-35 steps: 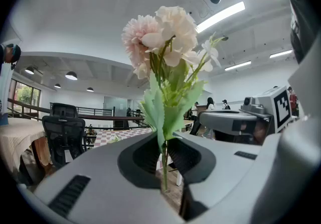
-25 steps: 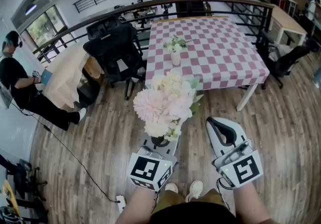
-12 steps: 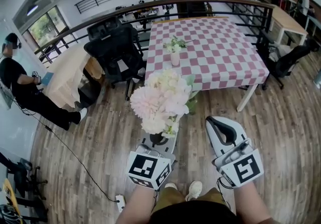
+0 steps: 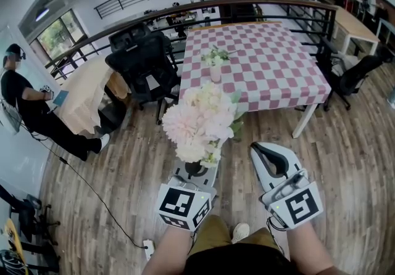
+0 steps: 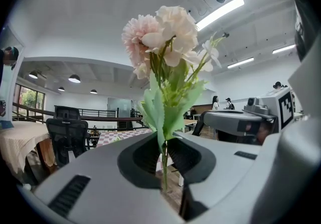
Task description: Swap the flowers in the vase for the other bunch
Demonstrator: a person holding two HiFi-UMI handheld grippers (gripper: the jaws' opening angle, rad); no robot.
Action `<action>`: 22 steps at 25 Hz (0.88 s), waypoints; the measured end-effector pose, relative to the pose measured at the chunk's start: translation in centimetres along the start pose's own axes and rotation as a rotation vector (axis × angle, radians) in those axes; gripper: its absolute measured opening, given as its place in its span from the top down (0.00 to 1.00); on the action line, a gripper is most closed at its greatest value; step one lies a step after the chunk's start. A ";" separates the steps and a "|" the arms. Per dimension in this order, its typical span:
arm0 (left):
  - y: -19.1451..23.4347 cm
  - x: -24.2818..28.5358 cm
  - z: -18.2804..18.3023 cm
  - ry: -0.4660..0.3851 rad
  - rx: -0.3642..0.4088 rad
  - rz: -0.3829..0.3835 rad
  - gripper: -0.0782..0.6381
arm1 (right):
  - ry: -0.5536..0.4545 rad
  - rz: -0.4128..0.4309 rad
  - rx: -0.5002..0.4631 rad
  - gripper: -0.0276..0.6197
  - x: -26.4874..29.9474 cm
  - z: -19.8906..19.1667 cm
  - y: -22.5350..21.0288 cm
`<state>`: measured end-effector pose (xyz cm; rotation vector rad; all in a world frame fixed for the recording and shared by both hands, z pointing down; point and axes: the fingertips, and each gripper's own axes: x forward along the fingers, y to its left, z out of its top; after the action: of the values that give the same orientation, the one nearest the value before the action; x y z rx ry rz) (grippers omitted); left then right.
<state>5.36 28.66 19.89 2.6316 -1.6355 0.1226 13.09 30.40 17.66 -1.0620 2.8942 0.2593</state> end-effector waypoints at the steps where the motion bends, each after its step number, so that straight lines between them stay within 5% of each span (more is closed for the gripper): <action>1: 0.0 0.1 0.0 0.001 -0.001 0.001 0.82 | 0.000 0.001 0.000 0.91 0.0 0.0 0.0; 22: 5.8 8.9 -0.7 -0.086 0.053 -0.027 0.82 | -0.063 -0.026 -0.076 0.91 7.7 -3.5 -5.4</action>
<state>4.02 18.22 21.33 2.7338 -1.6440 0.0528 10.75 20.85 19.57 -1.0816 2.8330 0.3968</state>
